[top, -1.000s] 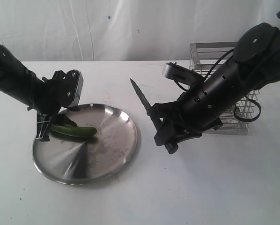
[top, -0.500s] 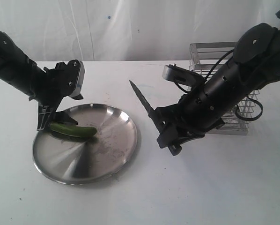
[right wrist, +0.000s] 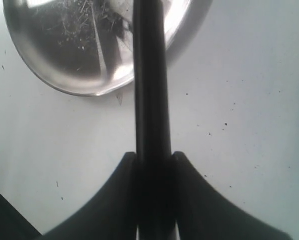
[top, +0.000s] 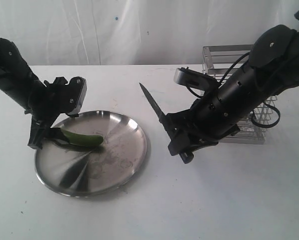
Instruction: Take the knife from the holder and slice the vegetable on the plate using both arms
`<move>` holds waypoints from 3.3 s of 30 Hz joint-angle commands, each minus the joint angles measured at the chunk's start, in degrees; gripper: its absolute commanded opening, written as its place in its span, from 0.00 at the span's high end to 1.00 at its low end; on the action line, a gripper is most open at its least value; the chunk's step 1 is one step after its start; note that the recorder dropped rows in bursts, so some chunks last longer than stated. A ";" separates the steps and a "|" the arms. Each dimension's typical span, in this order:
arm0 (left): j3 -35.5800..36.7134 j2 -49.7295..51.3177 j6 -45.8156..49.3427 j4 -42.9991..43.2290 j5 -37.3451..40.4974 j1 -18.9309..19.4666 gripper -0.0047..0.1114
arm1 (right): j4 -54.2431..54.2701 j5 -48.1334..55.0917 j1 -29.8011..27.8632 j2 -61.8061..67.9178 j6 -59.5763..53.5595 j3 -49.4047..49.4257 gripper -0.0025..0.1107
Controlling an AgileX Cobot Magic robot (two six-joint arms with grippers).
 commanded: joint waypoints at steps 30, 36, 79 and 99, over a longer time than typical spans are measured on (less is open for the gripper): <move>-0.17 2.68 -13.63 -10.51 10.43 0.30 0.96 | 0.41 -1.95 -0.40 -0.72 -0.66 -0.03 0.98; -0.17 3.23 -13.63 -10.51 9.82 0.30 0.96 | 0.41 -1.44 -0.40 -0.72 -0.08 -0.03 0.98; -0.17 -13.14 -43.46 -7.90 1.44 3.17 0.95 | 0.26 -9.38 19.84 1.22 23.99 -0.41 0.98; -0.06 -5.27 -41.96 -43.90 10.35 5.31 0.96 | -11.31 -10.07 24.25 9.33 36.89 -6.34 0.98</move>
